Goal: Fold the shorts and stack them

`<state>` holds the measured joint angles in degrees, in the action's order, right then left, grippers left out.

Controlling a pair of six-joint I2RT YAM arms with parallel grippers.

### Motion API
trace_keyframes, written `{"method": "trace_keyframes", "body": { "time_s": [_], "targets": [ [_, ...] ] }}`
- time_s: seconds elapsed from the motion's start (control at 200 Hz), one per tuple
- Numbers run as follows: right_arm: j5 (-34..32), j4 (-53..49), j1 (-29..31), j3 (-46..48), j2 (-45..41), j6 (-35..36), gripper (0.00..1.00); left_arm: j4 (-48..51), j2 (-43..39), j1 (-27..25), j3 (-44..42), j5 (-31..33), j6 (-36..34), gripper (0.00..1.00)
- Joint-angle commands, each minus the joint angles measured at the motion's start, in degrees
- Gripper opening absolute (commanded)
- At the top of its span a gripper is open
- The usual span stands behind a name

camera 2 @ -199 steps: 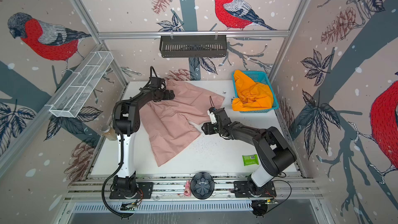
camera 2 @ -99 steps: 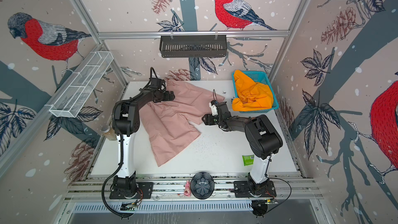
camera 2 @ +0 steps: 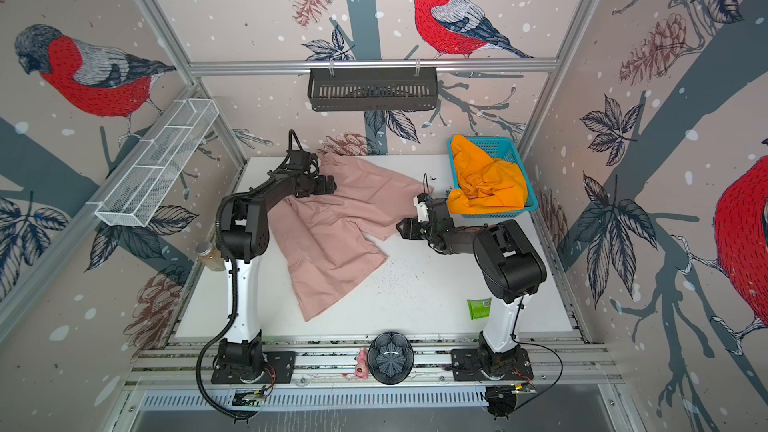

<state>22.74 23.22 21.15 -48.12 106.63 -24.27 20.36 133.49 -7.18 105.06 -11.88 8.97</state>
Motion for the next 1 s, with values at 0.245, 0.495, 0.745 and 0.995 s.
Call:
{"method": "trace_keyframes", "body": {
  "time_s": [0.245, 0.495, 0.745, 0.995],
  "targets": [
    [7.4, 8.7, 0.0, -2.6, 3.8, -4.2, 0.11, 1.3, -0.4, 0.1, 0.7, 0.3, -0.8, 0.97],
    [-2.7, -17.7, 2.2, -7.5, -6.0, 2.4, 0.01, 3.3, 0.8, 0.4, 3.0, 0.8, -0.9, 0.97],
    [-5.8, -45.1, 4.0, -16.9, -7.6, 6.6, 0.31, 6.9, 3.2, 0.5, 6.8, 1.7, -1.8, 0.97],
    [0.2, -39.5, 5.1, -18.4, -6.5, 8.1, 0.57, 7.2, 2.2, 0.5, 7.0, 0.4, -2.0, 0.97]
  ]
}}
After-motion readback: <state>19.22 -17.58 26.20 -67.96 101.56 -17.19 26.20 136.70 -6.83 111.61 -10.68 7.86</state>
